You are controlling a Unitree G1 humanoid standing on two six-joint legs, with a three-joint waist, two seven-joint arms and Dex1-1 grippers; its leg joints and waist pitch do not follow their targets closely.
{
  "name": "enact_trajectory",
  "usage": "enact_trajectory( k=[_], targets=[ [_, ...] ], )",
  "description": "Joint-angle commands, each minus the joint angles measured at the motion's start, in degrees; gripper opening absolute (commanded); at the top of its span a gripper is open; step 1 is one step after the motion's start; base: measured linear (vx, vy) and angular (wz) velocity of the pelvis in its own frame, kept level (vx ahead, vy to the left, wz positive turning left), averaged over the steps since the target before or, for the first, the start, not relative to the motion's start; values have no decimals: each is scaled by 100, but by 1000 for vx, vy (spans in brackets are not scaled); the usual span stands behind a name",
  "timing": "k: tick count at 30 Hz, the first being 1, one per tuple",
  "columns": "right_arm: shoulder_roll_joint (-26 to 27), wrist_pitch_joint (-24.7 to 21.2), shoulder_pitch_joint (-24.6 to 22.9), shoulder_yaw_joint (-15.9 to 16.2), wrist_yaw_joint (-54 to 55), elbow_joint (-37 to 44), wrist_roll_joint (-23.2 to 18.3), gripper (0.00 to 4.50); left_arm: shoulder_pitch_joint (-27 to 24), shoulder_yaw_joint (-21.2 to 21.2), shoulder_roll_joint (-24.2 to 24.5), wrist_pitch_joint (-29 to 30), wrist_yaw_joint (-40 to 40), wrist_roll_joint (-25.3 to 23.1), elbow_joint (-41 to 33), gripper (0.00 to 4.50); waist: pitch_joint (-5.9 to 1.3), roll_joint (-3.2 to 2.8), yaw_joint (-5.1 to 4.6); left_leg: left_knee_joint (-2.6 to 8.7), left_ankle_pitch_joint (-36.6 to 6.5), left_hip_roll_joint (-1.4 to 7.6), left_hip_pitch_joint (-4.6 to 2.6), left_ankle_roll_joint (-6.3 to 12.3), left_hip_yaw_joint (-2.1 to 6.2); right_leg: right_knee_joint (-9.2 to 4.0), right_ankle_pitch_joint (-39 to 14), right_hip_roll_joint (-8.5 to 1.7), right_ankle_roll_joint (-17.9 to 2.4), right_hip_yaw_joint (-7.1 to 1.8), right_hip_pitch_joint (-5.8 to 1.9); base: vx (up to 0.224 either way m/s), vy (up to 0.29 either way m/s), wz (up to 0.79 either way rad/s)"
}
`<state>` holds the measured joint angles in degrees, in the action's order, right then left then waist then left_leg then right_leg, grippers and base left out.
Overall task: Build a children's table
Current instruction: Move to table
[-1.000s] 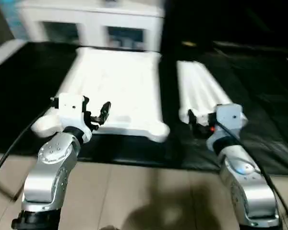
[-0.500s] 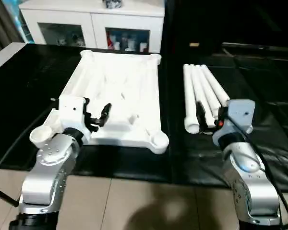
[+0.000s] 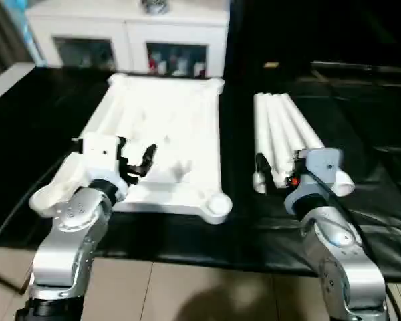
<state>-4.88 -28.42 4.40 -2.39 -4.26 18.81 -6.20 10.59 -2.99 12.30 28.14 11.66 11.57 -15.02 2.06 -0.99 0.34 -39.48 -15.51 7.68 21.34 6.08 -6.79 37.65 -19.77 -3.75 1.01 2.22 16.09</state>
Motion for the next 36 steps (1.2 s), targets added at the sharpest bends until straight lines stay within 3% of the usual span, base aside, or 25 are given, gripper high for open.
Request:
enact_trajectory(
  k=[1,3,6,7,8,9,10,11,12,14,17,18,19,20,21,23,24,26,28,29,30,33,34,35,36],
  targets=[
    [73,90,62,98,-53,-9,11,444,-58,-115,80,-18,-41,-19,-33,366,-217,-36,190,368,382,272,294,-171,42,-860,-98,-641,-1111,-349,-524,0,0,0],
    [72,108,72,115,-93,-2,62,444,-42,-124,72,-17,-54,-21,-27,366,-261,-207,22,838,-84,545,-329,3,244,-506,-193,-76,-958,56,-176,26,8,0],
    [31,57,116,174,-121,14,25,444,-12,-122,49,-9,-68,-25,-30,366,-359,-201,-249,857,253,985,-1045,1524,825,159,-51,-100,-500,128,581,67,14,4],
    [28,32,128,196,-134,26,2,444,-13,-130,44,-10,-65,-20,-30,366,-334,-126,-257,863,561,1040,-946,2018,853,271,34,-235,-117,19,680,0,0,0],
    [21,21,129,211,-145,35,-21,444,-21,-133,37,-14,-64,-19,-34,366,-296,-25,-220,790,349,792,-767,1792,563,1,505,-347,-158,-113,645,0,0,0],
    [21,21,129,211,-145,35,-21,444,-21,-133,37,-14,-64,-19,-34,366,-284,125,-190,725,2,505,-466,1447,310,-336,791,-444,-223,-235,373,0,0,0],
    [22,16,128,220,-151,50,-36,444,-31,-128,36,-18,-59,-19,-37,366,-243,293,83,146,-343,-59,170,715,-87,-839,158,-800,-594,-719,-276,23,-59,8],
    [35,30,122,210,-157,49,-28,444,-33,-120,35,-18,-53,-18,-36,366,-209,235,175,-42,-119,171,308,96,56,-980,-1143,-1103,-895,-800,-409,23,-59,8],
    [37,46,123,209,-155,41,-9,444,-23,-118,33,-15,-51,-18,-30,366,-232,240,180,-25,62,154,370,-115,72,-937,-1491,-962,-930,-693,-467,45,-56,-6],
    [23,111,142,217,-162,6,26,444,2,-121,20,-13,-54,-14,-17,366,-166,-32,130,674,-11,352,98,-321,56,-864,-1484,-407,-1133,-188,-266,51,-12,-6],
    [-103,275,181,316,-79,-31,283,444,-9,-121,19,-26,-47,-16,-11,366,-309,-192,-153,991,-1356,686,-684,-166,405,-394,-468,-59,-1166,87,132,67,44,3],
    [-107,275,182,317,-80,-29,284,444,-10,-121,18,-27,-46,-16,-11,366,-309,-192,-153,991,-1356,686,-684,-166,405,-394,-468,-59,-1166,87,132,95,43,13],
    [-82,276,197,257,-119,14,153,444,-9,-124,16,-28,-39,-22,-11,366,-350,-194,-310,939,-368,830,-967,944,719,-25,227,-81,-719,136,497,119,19,4],
    [-46,270,201,213,-143,36,60,444,-8,-123,20,-29,-39,-20,-10,366,-345,-153,-306,908,-32,857,-989,1360,765,42,283,-141,-505,104,586,119,19,4],
    [14,175,210,127,-174,95,-95,444,-1,-120,25,-22,-45,-10,-22,366,-298,15,-275,777,382,631,-722,1685,503,-204,735,-369,-370,-88,507,87,-9,1],
    [59,58,220,59,-116,129,-110,444,22,-113,43,-11,-32,-3,-33,366,-282,276,66,157,-71,-47,218,819,-41,-849,623,-851,-683,-689,-420,63,-49,9],
    [169,44,218,-41,-121,142,-282,444,27,-113,48,-14,-25,-4,-34,366,-324,210,143,19,26,53,320,505,35,-890,358,-1031,-920,-786,-560,72,-54,4],
    [303,14,211,-172,-52,161,-440,444,30,-118,52,-14,-18,0,-35,366,-318,50,181,380,694,193,405,-37,98,-747,692,-569,-1256,-382,-560,97,-34,-7],
    [298,-143,203,-173,171,182,-253,444,29,-133,53,-6,-11,8,-41,366,-356,-211,6,761,940,477,-226,259,331,-379,591,5,-947,111,-160,131,-3,-1],
    [272,-251,200,-152,282,194,-119,444,27,-139,53,-3,-8,11,-45,366,-458,-307,-203,773,1136,834,-1002,1227,841,110,4,49,-676,229,552,154,6,4],
    [240,-208,206,-137,281,168,-86,444,26,-141,56,0,-2,11,-46,366,-485,-239,-279,748,1510,981,-1100,1729,1008,259,-184,-20,-363,173,721,151,2,6],
    [78,-219,184,-30,213,60,66,444,40,-125,45,-22,12,9,-51,366,-380,-100,-163,786,2031,826,-741,2099,660,345,468,-206,350,-15,943,54,-1,1],
    [88,-212,153,-39,194,68,37,444,61,-90,63,-5,13,-20,-59,366,-362,108,-93,560,1285,332,-467,1482,250,-293,1388,-344,20,-222,731,36,-73,9],
    [107,-208,139,-56,179,78,8,444,74,-69,76,5,12,-36,-62,366,-295,311,87,307,81,-152,-23,680,9,-672,1001,-677,29,-670,245,36,-73,9],
    [120,-219,118,-63,196,89,23,444,103,-30,93,-56,28,-68,-61,366,-339,292,203,238,238,29,153,63,193,-647,779,-996,-293,-811,-49,24,-100,2]
  ],
)
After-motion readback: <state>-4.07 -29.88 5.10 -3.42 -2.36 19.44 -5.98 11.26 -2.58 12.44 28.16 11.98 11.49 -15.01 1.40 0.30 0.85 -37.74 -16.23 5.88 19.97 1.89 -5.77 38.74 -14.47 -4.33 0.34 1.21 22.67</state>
